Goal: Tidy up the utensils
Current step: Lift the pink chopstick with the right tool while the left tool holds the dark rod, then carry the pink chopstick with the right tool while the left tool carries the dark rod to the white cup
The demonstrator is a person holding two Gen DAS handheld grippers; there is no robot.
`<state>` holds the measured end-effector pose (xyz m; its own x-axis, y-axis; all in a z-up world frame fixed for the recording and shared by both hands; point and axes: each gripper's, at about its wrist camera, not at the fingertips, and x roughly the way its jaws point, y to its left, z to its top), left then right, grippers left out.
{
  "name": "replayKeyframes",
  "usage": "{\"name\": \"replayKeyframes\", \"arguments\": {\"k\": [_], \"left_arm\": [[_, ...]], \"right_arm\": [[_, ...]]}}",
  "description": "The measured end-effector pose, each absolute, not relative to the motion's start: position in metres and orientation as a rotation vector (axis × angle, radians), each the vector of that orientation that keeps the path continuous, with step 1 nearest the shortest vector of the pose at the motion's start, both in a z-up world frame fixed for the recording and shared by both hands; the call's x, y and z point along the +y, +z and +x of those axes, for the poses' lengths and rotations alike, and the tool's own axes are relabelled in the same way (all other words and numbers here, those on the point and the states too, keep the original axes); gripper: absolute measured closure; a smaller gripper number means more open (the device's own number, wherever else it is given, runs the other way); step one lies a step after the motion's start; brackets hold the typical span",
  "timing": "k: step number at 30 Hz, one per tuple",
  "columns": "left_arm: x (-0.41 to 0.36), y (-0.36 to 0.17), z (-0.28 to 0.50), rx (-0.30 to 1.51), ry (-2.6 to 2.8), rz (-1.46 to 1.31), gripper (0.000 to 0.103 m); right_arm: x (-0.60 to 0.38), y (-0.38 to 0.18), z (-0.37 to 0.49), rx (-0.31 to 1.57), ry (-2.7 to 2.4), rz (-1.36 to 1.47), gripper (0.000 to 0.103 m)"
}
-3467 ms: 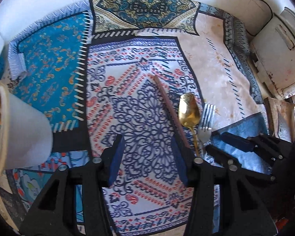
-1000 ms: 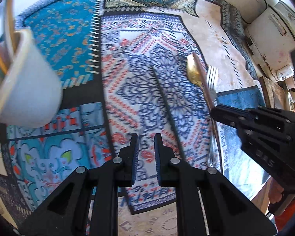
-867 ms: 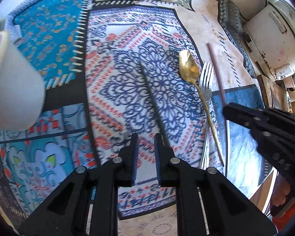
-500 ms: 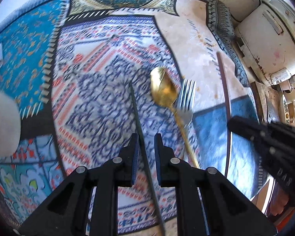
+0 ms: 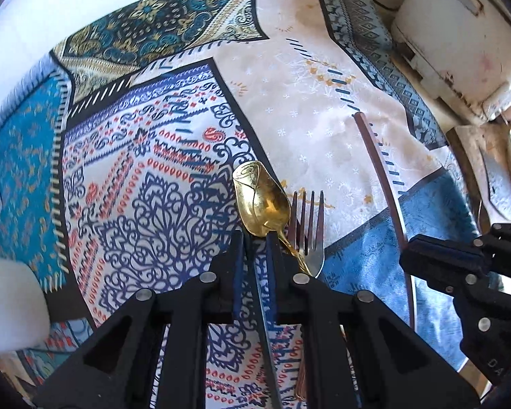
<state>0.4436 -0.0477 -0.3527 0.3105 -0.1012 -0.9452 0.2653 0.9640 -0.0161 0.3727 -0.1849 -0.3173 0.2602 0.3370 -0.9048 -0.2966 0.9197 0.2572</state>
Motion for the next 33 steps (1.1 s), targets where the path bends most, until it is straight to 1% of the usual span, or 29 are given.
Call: {"name": "replayKeyframes", "arguments": {"k": [1,2,12,18,25,27,33], "left_arm": [[-0.048,-0.353,0.444,1.232,-0.239,0.163,0.098],[-0.049,-0.353,0.445,1.232,-0.234,0.175,0.1],[-0.028,-0.345,0.464,1.244,-0.22,0.102,0.101],[-0.011,-0.305,0.456,1.17,-0.229,0.039,0.101],[-0.005,-0.266,0.421,1.09,-0.242,0.021,0.101],[-0.003,-0.258,0.412,1.065,-0.241,0.027,0.101],[0.007,-0.227,0.387,0.989,-0.247,0.027,0.101]], "right_arm": [[-0.185,-0.317,0.373,1.236,0.43,0.041,0.098],[-0.186,-0.318,0.373,1.238,0.435,0.048,0.098],[-0.182,-0.311,0.375,1.22,0.441,0.057,0.098],[-0.181,-0.297,0.375,1.185,0.442,0.081,0.098],[-0.176,-0.274,0.37,1.124,0.449,0.083,0.098],[-0.175,-0.266,0.367,1.106,0.449,0.085,0.101],[-0.168,-0.244,0.36,1.052,0.456,0.074,0.102]]}}
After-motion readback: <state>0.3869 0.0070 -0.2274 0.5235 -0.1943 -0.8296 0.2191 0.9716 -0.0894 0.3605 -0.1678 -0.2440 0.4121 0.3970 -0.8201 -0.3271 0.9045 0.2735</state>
